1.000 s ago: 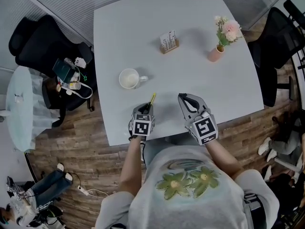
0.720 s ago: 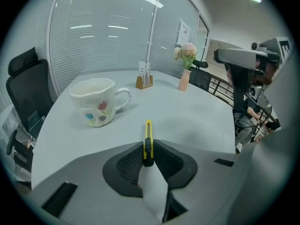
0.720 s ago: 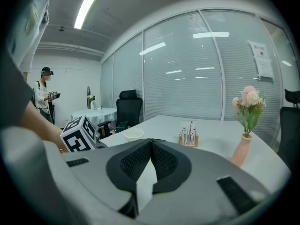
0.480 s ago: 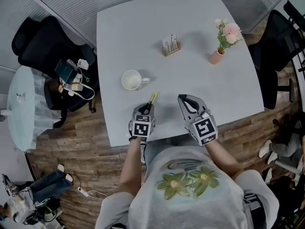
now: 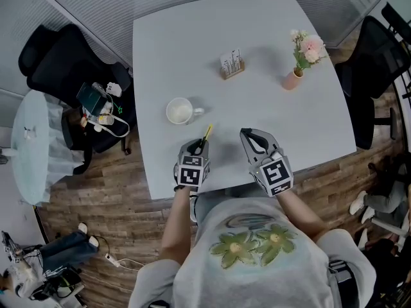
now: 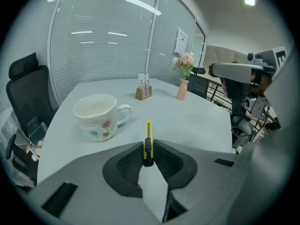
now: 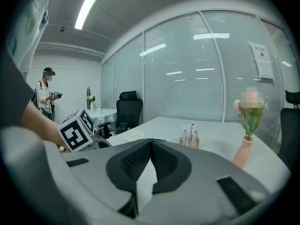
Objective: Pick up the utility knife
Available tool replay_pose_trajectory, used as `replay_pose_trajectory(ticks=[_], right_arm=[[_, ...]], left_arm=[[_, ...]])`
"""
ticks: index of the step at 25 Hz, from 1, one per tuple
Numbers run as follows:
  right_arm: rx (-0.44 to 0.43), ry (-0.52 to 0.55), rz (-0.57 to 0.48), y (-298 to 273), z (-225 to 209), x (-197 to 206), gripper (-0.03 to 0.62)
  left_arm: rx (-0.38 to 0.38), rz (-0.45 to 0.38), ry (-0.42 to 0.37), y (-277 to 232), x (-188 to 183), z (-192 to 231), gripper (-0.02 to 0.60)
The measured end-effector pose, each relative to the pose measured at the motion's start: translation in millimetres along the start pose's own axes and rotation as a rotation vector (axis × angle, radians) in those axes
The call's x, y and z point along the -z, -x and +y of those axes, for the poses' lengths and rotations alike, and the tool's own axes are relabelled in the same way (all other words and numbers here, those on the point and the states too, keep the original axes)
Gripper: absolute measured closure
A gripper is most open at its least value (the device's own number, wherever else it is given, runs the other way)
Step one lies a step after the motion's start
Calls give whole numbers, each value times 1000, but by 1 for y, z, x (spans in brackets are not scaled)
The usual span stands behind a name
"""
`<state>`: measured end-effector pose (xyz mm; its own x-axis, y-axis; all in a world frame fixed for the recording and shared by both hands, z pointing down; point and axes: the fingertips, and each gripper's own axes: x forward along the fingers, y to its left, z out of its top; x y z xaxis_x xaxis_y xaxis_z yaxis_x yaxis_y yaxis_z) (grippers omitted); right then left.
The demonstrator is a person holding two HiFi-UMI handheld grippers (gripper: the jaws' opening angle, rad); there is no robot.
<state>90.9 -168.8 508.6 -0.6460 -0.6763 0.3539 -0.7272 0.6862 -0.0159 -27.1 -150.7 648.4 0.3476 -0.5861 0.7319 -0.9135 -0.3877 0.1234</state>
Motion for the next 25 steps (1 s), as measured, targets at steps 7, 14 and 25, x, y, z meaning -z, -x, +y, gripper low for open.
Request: replay_pose_trajectory(ticks=[7, 14, 25], right_arm=[[-4, 6, -8, -2, 0, -4, 588], [-7, 10, -16, -3, 4, -9, 588], [-17, 16, -20, -4, 6, -11, 588]], left_arm=[[-4, -31, -6, 7, -12, 1, 515], [1, -66, -17, 19, -26, 0, 515], [7, -121, -99, 35, -51, -12, 515]])
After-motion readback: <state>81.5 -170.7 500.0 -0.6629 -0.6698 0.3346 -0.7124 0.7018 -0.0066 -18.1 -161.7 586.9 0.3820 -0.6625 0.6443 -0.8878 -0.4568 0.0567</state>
